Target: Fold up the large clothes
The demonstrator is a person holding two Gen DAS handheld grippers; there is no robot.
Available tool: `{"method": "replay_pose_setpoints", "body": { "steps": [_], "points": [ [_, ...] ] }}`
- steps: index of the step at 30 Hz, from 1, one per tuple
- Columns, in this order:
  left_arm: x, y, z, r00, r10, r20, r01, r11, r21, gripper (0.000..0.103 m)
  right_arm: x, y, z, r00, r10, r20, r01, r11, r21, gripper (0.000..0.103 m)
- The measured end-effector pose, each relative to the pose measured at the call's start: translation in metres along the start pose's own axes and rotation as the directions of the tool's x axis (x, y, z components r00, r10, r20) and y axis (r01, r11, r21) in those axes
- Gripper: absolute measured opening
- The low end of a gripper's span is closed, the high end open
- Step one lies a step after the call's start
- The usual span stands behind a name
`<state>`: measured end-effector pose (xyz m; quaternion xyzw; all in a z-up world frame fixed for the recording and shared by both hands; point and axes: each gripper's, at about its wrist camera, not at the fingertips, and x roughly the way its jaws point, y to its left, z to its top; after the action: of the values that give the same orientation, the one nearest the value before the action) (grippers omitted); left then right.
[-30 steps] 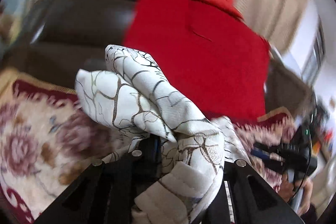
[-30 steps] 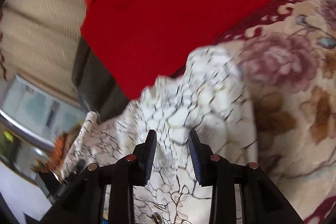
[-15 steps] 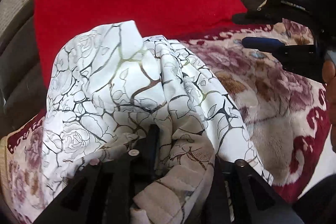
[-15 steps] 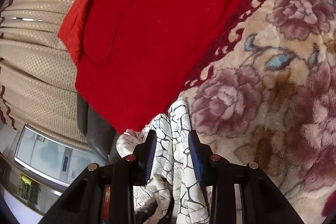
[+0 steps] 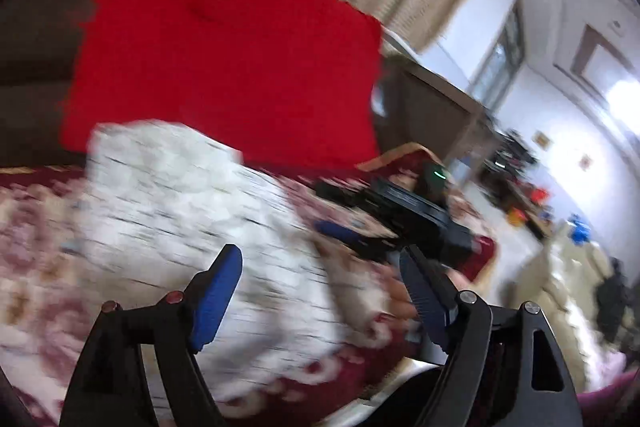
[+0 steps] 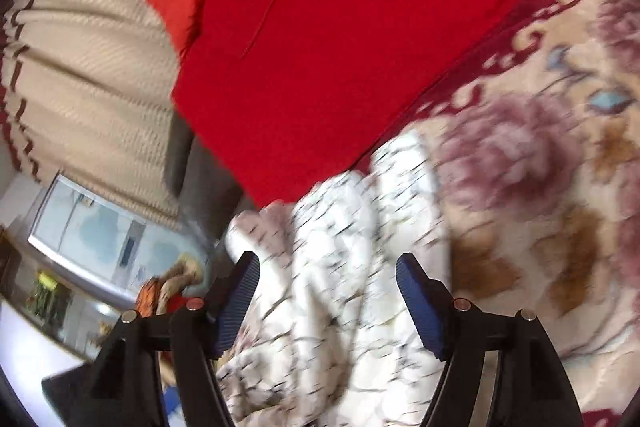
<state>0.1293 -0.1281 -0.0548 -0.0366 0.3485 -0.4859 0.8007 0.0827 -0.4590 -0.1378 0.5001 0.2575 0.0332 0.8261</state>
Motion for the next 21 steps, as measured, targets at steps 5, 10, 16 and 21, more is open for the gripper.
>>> {"method": "replay_pose_setpoints", "body": {
  "steps": [5,10,16,21],
  "points": [
    [0.003,0.080,-0.011,0.932,0.361,-0.024,-0.362,0.927,-0.103,0.082,0.035,0.019,-0.014,0.995,0.000,-0.099,-0.005,0.999,-0.051,0.078],
    [0.043,0.147,-0.046,0.871,0.451,-0.194,-0.487,0.844,-0.225,0.082,0.073,0.038,-0.021,0.993,-0.053,-0.107,0.042,0.994,-0.105,0.082],
    [0.062,0.129,-0.062,0.923,0.330,-0.197,-0.370,0.903,-0.219,0.081,0.124,0.065,-0.042,0.984,-0.106,-0.146,0.066,0.964,-0.257,0.076],
    [0.064,0.120,-0.058,0.921,0.339,-0.190,-0.374,0.906,-0.199,0.082,0.124,0.047,-0.032,0.981,-0.162,-0.105,0.141,0.972,-0.186,0.008]
  ]
}}
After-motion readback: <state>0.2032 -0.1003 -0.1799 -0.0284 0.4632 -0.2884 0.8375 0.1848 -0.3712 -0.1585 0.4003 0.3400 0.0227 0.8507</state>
